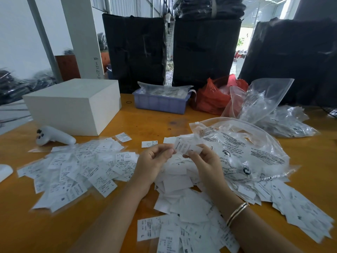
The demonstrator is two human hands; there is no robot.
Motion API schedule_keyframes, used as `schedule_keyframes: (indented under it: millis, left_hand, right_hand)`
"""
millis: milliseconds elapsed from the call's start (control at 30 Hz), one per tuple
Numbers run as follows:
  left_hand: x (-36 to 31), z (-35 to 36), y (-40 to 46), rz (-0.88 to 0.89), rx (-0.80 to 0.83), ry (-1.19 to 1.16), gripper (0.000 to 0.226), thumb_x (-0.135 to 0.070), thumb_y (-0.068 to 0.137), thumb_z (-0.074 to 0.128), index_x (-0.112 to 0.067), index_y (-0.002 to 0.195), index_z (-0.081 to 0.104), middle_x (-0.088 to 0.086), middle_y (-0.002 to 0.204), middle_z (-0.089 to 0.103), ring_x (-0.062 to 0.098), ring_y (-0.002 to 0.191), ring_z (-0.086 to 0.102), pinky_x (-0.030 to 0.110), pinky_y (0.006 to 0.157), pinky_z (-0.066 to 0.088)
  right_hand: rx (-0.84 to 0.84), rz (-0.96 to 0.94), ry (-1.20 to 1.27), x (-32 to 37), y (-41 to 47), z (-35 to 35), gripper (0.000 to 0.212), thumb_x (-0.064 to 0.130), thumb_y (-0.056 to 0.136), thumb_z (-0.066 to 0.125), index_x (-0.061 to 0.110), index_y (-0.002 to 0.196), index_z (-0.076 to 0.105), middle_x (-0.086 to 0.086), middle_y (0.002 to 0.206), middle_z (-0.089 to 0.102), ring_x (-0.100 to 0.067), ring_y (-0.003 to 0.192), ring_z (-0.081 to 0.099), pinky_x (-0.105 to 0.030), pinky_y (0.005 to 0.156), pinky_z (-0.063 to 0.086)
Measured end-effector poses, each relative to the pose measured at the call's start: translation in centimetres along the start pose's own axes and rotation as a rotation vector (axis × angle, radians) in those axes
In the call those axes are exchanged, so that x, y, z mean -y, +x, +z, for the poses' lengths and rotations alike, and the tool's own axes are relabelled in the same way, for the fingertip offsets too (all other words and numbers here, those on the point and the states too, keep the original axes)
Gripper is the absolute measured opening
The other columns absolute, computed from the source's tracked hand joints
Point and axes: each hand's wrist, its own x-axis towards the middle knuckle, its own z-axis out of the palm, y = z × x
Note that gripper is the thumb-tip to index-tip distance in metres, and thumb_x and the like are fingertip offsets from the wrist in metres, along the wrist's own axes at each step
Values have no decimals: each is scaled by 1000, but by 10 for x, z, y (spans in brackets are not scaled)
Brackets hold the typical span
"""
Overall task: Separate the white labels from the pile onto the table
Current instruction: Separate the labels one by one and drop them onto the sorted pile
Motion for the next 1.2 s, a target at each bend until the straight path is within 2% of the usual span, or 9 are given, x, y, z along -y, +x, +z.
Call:
schedule_keyframes:
  millis: [100,167,233,300,433,567,733,900,1200]
  left_hand:
    - [1,-1,0,5,-5,50,9,-28,86,66,-36,85,69,-25,83,70,-8,82,64,4,63,46]
    - [2,0,0,16,11,92,11,-27,86,66,-37,83,68,-25,81,69,-8,80,63,3,61,45]
    - [3,0,0,23,25,122,12,-27,87,66,-38,83,68,-26,80,68,-9,79,62,2,62,44]
    - [3,0,0,34,38,125,12,-25,88,64,-36,86,68,-24,82,70,-6,79,64,3,64,45]
    - [2,-1,-1,35,33,109,13,-24,90,62,-34,87,69,-19,82,72,-3,77,65,5,63,46]
    - [1,-1,0,28,8,79,14,-24,91,61,-32,85,71,-15,81,74,-1,76,67,6,62,47]
    - [1,-1,0,9,5,72,13,-30,90,59,-29,85,71,-15,81,74,-1,77,67,6,61,47]
    - [1,-1,0,-10,-2,62,15,-37,87,59,-28,86,71,-15,81,74,0,77,67,6,62,47]
    - [1,-1,0,-6,10,35,19,-41,85,58,-28,86,72,-12,83,75,2,79,68,9,66,49]
  right_hand:
    - [-14,-47,-174,-1,-2,1,15,12,90,57,19,78,60,4,70,65,-29,73,63,-44,66,51]
    - [-17,-77,-245,-1,-2,1,15,11,90,57,18,77,58,2,65,62,-19,60,58,-29,52,44]
    - [-37,-86,-281,-2,-2,1,14,9,88,57,15,76,57,-7,65,62,-7,50,47,-16,46,36]
    - [-75,-73,-273,-2,-1,1,14,8,88,57,13,75,56,-12,67,62,-10,50,47,-16,46,35]
    - [-102,-73,-263,-3,-1,1,14,8,87,57,13,74,56,-8,66,63,-18,55,53,-17,46,37]
    - [-102,-92,-292,-3,0,0,13,7,87,57,10,74,56,-12,66,63,-24,60,55,-17,48,37]
    - [-121,-102,-279,0,-1,1,15,8,90,57,12,75,57,4,63,62,3,54,54,-10,51,40]
    - [-128,-119,-299,0,-2,2,17,13,91,57,22,76,57,5,62,64,-3,55,57,-12,49,40]
    - [-158,-91,-231,1,-2,1,17,12,91,57,18,75,57,6,59,61,-1,55,57,-12,50,42]
